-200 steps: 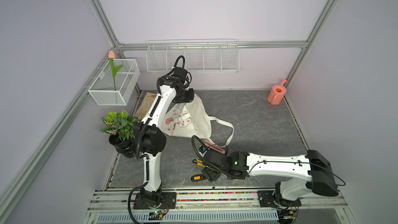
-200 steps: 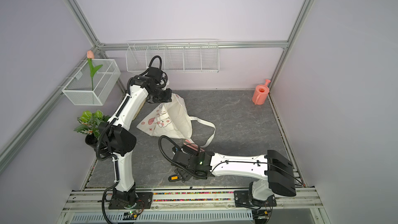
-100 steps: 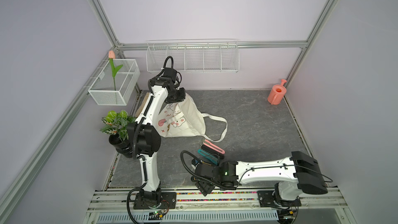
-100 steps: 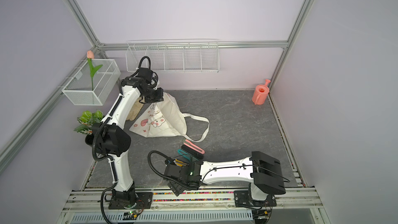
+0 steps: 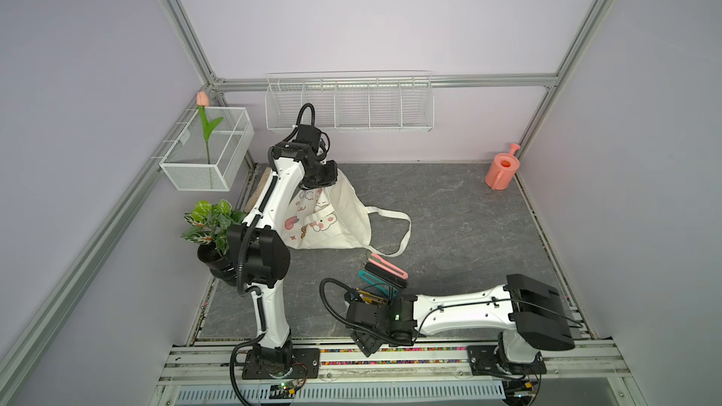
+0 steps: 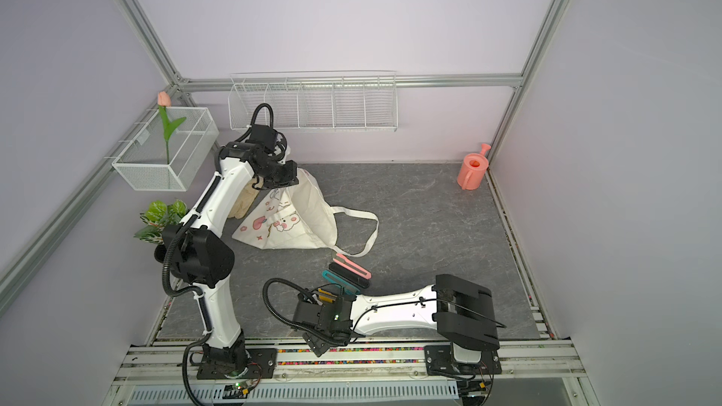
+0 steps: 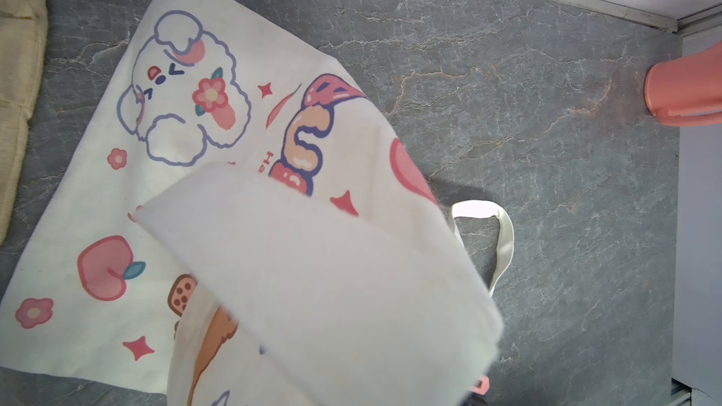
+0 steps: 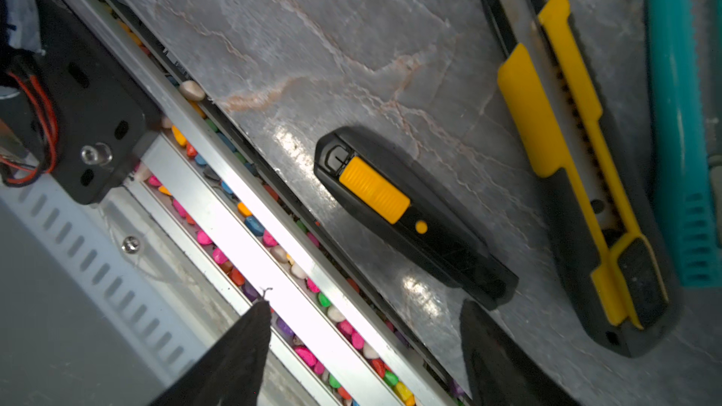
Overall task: Place the art knife into the pouch
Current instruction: Pick up the utility knife at the center of the board.
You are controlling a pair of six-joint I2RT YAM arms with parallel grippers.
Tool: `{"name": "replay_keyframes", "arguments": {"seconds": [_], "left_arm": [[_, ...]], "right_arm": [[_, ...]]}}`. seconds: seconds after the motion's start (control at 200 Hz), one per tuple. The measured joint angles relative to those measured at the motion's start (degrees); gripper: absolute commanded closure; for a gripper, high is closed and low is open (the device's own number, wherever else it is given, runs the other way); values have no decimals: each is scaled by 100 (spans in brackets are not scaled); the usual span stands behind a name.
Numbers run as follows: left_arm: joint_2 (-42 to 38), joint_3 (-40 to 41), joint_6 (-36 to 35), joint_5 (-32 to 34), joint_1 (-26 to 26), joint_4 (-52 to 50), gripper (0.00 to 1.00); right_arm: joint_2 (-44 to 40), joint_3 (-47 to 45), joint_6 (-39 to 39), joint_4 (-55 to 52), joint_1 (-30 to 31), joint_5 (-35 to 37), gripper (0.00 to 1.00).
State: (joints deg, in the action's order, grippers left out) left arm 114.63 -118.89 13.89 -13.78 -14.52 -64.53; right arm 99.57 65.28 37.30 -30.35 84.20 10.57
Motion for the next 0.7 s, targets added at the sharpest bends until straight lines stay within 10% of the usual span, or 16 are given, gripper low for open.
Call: {"name": "replay_keyframes", "arguments": {"seconds": [0.7], "left_arm": [[-227, 315, 44, -131, -2, 138, 100]], "right_arm": [[455, 256, -997, -42, -243, 476, 20]]}}
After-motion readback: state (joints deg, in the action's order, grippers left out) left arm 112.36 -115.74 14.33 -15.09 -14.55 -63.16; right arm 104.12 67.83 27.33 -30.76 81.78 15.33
